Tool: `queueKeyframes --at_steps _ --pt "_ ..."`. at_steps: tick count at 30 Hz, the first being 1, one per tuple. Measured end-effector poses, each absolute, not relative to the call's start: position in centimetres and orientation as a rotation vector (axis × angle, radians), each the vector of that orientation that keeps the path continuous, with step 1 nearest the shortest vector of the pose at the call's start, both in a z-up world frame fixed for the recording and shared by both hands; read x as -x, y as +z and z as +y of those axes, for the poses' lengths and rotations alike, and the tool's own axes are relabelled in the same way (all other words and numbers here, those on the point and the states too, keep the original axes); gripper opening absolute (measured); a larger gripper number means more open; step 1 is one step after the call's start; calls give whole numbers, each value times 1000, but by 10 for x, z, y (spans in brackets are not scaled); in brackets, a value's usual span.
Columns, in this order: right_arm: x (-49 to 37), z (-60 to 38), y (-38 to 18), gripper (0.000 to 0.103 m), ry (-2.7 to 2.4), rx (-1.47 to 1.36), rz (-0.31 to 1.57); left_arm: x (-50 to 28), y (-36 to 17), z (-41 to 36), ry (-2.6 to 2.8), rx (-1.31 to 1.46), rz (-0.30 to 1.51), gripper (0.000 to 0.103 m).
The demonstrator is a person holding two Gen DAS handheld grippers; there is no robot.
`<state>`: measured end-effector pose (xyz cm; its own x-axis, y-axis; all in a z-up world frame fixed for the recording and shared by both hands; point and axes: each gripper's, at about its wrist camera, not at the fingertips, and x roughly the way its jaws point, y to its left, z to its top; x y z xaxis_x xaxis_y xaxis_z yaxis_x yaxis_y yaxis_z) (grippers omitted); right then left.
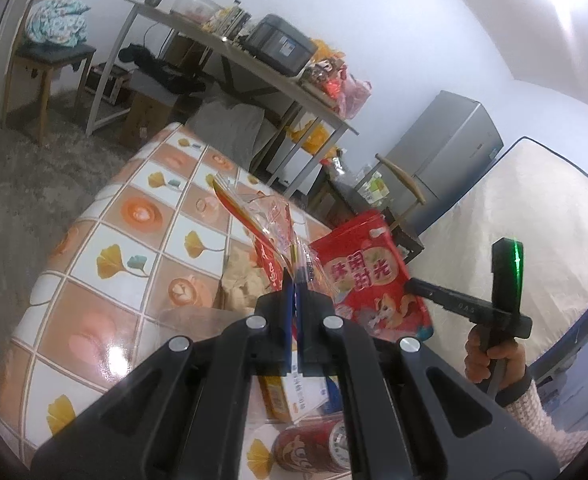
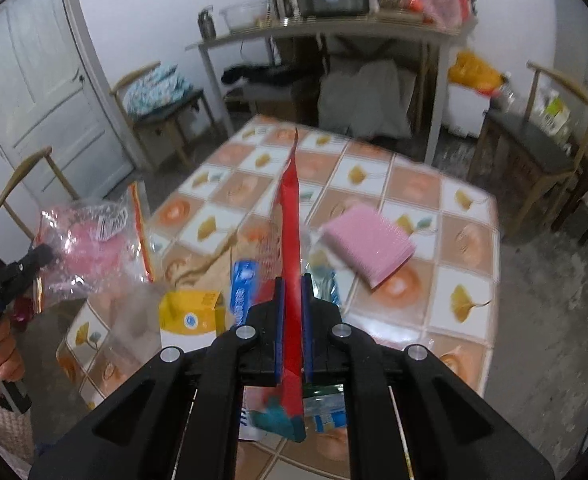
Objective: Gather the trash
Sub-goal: 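Carry the red snack bag and wrapper strip over the blue wastebasket with both tools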
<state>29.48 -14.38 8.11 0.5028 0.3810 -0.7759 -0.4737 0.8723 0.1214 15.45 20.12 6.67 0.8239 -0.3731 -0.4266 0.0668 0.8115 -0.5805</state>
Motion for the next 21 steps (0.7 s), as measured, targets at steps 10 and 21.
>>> queueKeyframes --at_steps 10,21 --pt "-230 -233 150 7 410 -14 684 -134 108 152 -342 485 509 0" --pt "-97 -414 144 7 96 -213 581 -157 105 -31 -624 283 691 0"
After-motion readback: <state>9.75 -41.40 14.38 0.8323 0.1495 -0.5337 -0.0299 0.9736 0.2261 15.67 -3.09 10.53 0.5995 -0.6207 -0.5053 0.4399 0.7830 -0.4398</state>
